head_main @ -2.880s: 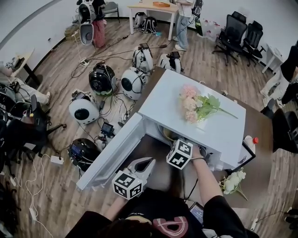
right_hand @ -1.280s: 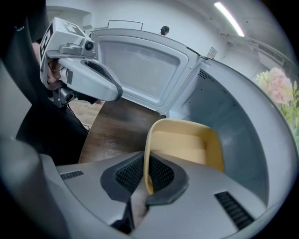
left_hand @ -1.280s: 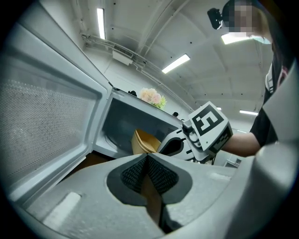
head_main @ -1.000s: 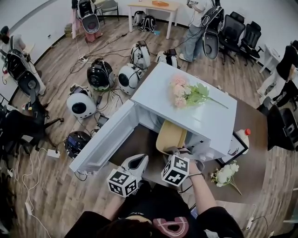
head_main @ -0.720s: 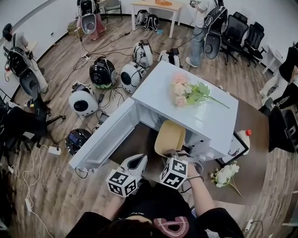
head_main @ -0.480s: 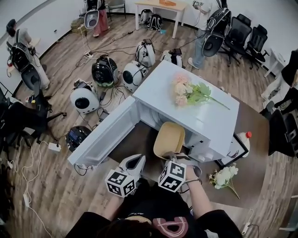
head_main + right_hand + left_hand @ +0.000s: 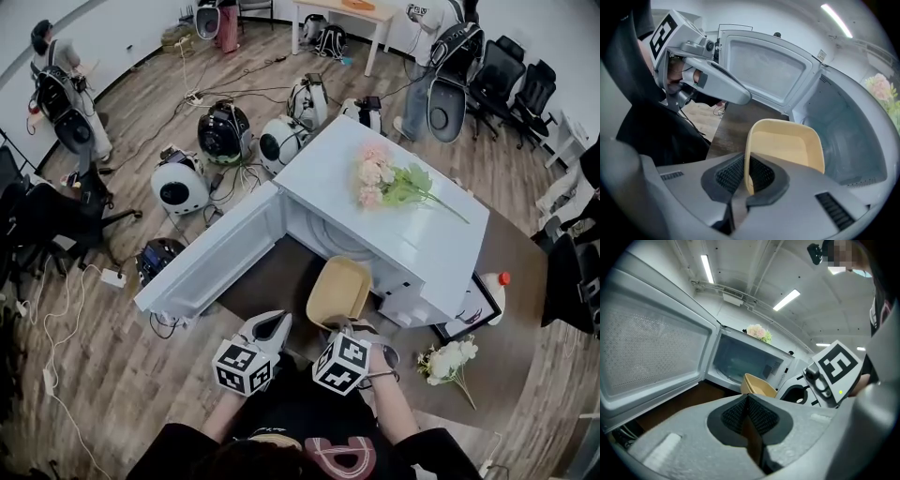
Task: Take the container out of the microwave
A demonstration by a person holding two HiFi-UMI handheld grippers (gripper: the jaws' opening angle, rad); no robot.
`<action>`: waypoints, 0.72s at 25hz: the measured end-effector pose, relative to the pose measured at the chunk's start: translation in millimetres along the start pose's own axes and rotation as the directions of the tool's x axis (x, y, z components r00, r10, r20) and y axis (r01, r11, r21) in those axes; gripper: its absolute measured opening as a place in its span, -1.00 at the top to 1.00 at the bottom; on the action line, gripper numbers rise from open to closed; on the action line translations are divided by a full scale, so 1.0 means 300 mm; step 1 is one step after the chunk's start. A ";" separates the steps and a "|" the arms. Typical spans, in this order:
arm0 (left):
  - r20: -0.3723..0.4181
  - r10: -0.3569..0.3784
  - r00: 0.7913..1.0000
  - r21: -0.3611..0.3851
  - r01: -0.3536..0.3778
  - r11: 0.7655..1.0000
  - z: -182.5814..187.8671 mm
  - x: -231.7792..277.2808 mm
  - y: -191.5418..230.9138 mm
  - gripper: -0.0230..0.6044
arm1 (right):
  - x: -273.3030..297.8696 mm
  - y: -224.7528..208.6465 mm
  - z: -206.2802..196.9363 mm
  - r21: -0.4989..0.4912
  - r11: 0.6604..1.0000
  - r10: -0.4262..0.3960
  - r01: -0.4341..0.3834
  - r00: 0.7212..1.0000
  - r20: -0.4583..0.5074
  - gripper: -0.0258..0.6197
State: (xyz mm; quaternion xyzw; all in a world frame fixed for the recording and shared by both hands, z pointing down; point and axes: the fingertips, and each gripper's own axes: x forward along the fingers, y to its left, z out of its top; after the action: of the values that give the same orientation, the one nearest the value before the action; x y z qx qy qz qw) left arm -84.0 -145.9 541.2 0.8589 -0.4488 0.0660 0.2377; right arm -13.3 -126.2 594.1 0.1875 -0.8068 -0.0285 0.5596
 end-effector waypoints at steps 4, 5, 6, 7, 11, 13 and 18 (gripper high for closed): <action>-0.003 0.020 1.000 -0.006 -0.020 1.000 -0.014 -0.003 -0.004 0.90 | -0.002 0.033 -0.008 -0.008 1.000 0.022 -0.022 1.000 0.002 0.84; -0.003 0.024 1.000 -0.008 -0.024 1.000 -0.018 -0.006 -0.005 0.90 | 0.000 0.040 -0.012 -0.014 1.000 0.028 -0.028 1.000 -0.001 0.84; -0.003 0.028 1.000 -0.010 -0.028 1.000 -0.022 -0.008 -0.007 0.90 | 0.002 0.046 -0.016 -0.019 0.999 0.033 -0.033 0.999 -0.003 0.84; -0.002 0.032 0.999 -0.013 -0.032 0.999 -0.026 -0.009 -0.009 0.90 | 0.005 0.051 -0.019 -0.022 0.999 0.037 -0.037 0.999 -0.004 0.84; -0.006 0.054 0.999 -0.019 -0.054 0.998 -0.040 -0.006 -0.014 0.90 | 0.015 0.071 -0.023 -0.026 0.998 0.061 -0.061 0.998 0.002 0.84; -0.015 0.065 0.998 -0.018 -0.065 0.998 -0.048 -0.005 -0.017 0.90 | 0.018 0.085 -0.023 -0.031 0.997 0.072 -0.072 0.997 0.004 0.84; -0.034 0.082 0.996 -0.017 -0.082 0.996 -0.064 -0.002 -0.028 0.90 | 0.026 0.116 -0.029 -0.020 0.994 0.109 -0.109 0.994 0.011 0.85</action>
State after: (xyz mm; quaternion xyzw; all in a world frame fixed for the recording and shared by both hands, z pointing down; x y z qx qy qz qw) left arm -75.7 -132.5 555.0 0.8363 -0.4802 0.0859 0.2502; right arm -17.0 -95.0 613.3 0.1376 -0.8188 -0.0066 0.5573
